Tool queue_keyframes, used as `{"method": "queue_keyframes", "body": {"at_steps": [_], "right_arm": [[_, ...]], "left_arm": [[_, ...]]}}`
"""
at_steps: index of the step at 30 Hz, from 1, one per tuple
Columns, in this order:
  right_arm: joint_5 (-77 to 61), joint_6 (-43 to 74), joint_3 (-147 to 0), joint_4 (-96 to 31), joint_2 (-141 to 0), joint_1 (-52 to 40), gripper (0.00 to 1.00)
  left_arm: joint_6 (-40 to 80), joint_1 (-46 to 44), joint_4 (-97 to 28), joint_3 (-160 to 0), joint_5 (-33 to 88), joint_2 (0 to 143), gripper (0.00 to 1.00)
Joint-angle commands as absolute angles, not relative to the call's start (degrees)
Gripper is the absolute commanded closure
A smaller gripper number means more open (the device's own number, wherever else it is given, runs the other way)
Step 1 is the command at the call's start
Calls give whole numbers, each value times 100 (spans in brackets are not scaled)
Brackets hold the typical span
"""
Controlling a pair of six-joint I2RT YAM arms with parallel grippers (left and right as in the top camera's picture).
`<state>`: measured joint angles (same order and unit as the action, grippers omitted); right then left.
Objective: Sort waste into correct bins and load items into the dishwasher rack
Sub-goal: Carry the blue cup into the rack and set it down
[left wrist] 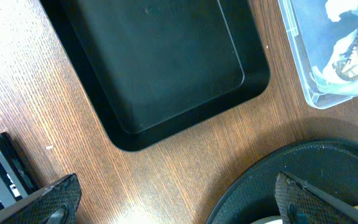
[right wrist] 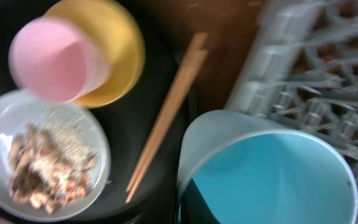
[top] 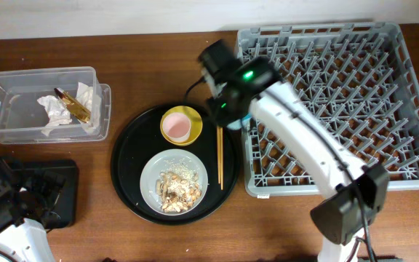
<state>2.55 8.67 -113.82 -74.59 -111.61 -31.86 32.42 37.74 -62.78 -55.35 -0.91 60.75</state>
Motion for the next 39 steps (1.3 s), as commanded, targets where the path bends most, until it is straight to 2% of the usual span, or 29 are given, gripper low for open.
{"method": "queue_keyframes", "body": {"at_steps": [1,5,7,8,10,11,12,14,16,19,22,29,34,39], "right_arm": [[-1142,735,-11917,-7616,-10934,-2366,96],[-3601,731,-11957,-7778,-10910,-600,96],[-3632,729,-11950,-7933,-10912,351,96],[-3350,731,-11887,-8071,-10912,565,96],[-3701,591,-11736,-8101,-10912,760,96],[-4724,-178,-11675,-8079,-10947,803,96],[-5448,-276,-11627,-8018,-11074,873,96],[-6018,-200,-11559,-7907,-11345,1024,96],[-6027,189,-11542,-7907,-11716,1264,96],[-6136,174,-11537,-7929,-12250,1686,96],[-6984,174,-11526,-7800,-12586,2134,96],[-6772,-23,-11319,-8130,-12897,2327,96],[-6954,-427,-10556,-7808,-12901,2440,96],[-5323,-342,-10556,-7717,-12899,2897,96]], "left_arm": [[3275,3789,-6265,-5544,-130,6069,1],[3275,3789,-6265,-5544,-130,6069,1],[3275,3789,-6265,-5544,-130,6069,1],[3277,3789,-6265,-5544,-130,6069,1],[3275,3789,-6265,-5544,-130,6069,1],[3275,3789,-6265,-5544,-130,6069,1],[3275,3789,-6265,-5544,-130,6069,1],[3275,3789,-6265,-5544,-130,6069,1],[3275,3789,-6265,-5544,-130,6069,1],[3275,3789,-6265,-5544,-130,6069,1],[3275,3789,-6265,-5544,-132,6069,1],[3275,3789,-6265,-5544,-130,6069,1],[3275,3789,-6265,-5544,-130,6069,1],[3275,3789,-6265,-5544,-130,6069,1]]}}
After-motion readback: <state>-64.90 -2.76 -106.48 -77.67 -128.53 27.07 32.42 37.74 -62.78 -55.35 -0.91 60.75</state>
